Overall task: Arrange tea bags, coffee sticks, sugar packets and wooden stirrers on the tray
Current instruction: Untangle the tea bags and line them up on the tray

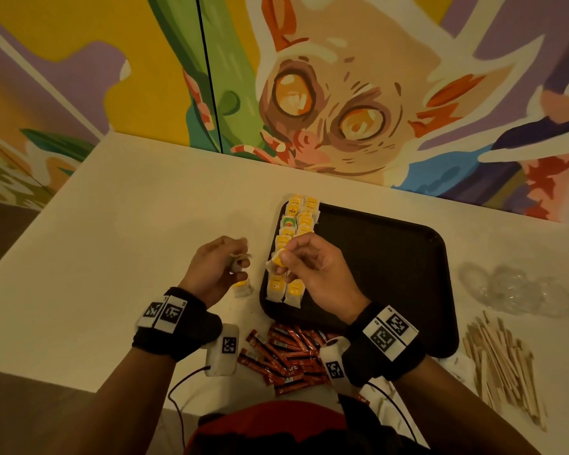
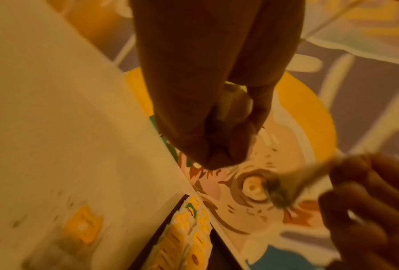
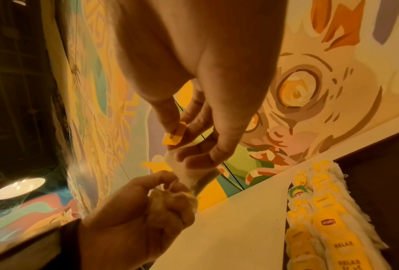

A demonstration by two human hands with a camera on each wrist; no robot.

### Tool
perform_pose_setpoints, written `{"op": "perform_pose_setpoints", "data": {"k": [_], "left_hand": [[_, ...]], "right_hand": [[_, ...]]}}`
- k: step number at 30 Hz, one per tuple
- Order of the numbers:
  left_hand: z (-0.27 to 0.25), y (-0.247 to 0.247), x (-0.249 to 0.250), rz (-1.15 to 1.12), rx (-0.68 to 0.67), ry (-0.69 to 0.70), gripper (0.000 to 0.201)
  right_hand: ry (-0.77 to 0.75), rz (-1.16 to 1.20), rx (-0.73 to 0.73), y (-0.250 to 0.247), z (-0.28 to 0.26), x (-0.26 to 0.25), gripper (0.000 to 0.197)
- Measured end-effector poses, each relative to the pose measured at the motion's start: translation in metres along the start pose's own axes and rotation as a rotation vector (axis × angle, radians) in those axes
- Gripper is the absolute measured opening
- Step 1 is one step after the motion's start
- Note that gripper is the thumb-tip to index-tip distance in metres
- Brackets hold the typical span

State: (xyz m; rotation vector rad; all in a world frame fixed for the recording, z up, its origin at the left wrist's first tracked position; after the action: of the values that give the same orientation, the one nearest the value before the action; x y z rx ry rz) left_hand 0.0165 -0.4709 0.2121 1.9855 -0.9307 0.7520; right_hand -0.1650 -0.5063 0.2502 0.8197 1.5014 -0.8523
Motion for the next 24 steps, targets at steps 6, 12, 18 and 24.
{"op": "perform_pose_setpoints", "data": {"k": [6,12,18,24], "left_hand": [[-0.024,0.033,0.007,0.515,-0.239,0.221,0.028],[-0.030,0.045,0.012,0.731,-0.215,0.444,0.030],[-0.024,0.048,0.015,0.814,-0.176,0.555,0.011],[-0.028,0.049,0.016,0.685,-0.083,0.507,0.012]], "right_hand": [[0.000,0.048,0.027,-0.006,-0.002,-0.005,0.005],[0.007,0.067,0.050,-0.013,-0.006,-0.003,0.007],[0.018,0.102,0.092,-0.019,-0.009,-0.002,0.008],[0.012,0.120,0.150,-0.020,-0.013,-0.001,0.015]]}}
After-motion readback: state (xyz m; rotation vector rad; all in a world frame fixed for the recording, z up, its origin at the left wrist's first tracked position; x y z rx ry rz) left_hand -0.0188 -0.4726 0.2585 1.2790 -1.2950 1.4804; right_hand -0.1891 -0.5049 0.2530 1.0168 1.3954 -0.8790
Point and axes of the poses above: each hand's wrist, its own z-axis towards the middle knuckle, its own y-axis out of the palm, x = y × z, the point moved 4 cm from there along z, towards the middle knuckle, and after that the axes turned 4 degrees about -z, right-handed, at the moved point
